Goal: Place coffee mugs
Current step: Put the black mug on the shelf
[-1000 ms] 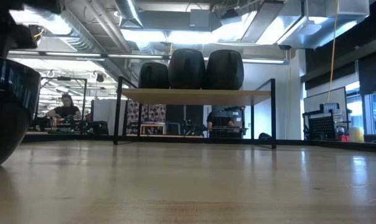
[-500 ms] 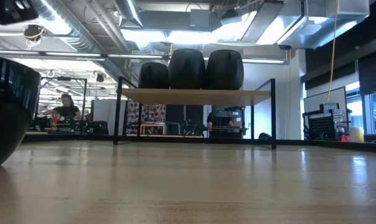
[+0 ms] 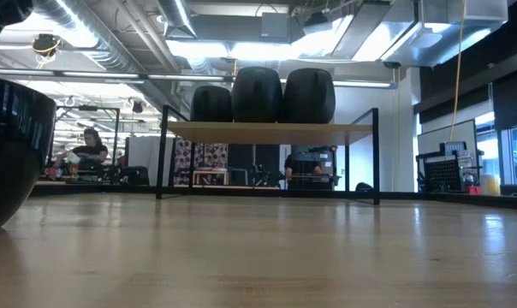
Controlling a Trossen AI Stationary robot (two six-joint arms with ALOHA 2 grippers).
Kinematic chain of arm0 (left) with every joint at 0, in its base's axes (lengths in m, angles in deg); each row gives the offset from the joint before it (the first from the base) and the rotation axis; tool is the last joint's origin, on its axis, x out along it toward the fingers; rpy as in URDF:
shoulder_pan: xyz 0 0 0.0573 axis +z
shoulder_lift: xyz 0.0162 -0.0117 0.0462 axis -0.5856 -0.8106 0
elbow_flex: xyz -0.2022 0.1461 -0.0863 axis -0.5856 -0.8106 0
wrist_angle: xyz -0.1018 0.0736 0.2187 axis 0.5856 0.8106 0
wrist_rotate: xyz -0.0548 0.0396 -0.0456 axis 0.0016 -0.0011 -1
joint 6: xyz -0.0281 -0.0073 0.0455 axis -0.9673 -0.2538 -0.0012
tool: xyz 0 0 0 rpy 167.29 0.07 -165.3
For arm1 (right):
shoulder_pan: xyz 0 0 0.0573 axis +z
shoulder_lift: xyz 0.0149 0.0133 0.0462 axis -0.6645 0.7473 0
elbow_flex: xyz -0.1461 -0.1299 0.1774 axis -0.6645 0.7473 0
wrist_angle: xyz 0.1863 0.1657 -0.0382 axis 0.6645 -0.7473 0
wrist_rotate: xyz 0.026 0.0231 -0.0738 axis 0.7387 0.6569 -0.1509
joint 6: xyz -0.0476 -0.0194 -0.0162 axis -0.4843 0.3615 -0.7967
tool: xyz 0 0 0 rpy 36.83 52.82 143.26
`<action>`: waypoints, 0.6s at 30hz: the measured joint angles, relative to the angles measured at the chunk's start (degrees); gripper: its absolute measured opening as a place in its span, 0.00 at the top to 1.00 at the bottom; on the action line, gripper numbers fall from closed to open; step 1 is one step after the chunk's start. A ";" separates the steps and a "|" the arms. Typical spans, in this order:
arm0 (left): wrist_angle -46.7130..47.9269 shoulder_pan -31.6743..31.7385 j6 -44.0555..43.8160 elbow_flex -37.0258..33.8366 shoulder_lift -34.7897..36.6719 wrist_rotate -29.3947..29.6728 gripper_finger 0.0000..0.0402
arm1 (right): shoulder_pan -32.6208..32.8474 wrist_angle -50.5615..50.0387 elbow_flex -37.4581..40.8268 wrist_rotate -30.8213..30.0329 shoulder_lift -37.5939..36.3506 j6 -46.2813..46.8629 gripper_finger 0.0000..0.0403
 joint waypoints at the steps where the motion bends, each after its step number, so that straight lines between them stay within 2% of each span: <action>1: 0.00 -1.69 -2.16 -0.63 -0.24 0.72 0.71 | -0.54 0.23 -0.01 -0.02 0.09 0.03 0.50; 6: -3.63 -7.77 -9.82 -5.34 -1.40 2.31 0.71 | -3.47 -0.08 -0.07 1.41 1.15 -0.17 0.50; 12: -13.63 -8.68 -11.04 -12.03 -4.34 2.33 0.71 | -6.66 3.05 -0.02 5.50 4.76 -0.02 0.51; 18: -19.08 -6.34 -10.83 -15.47 -7.01 8.18 0.71 | -8.64 6.33 -0.02 7.32 8.61 0.67 0.67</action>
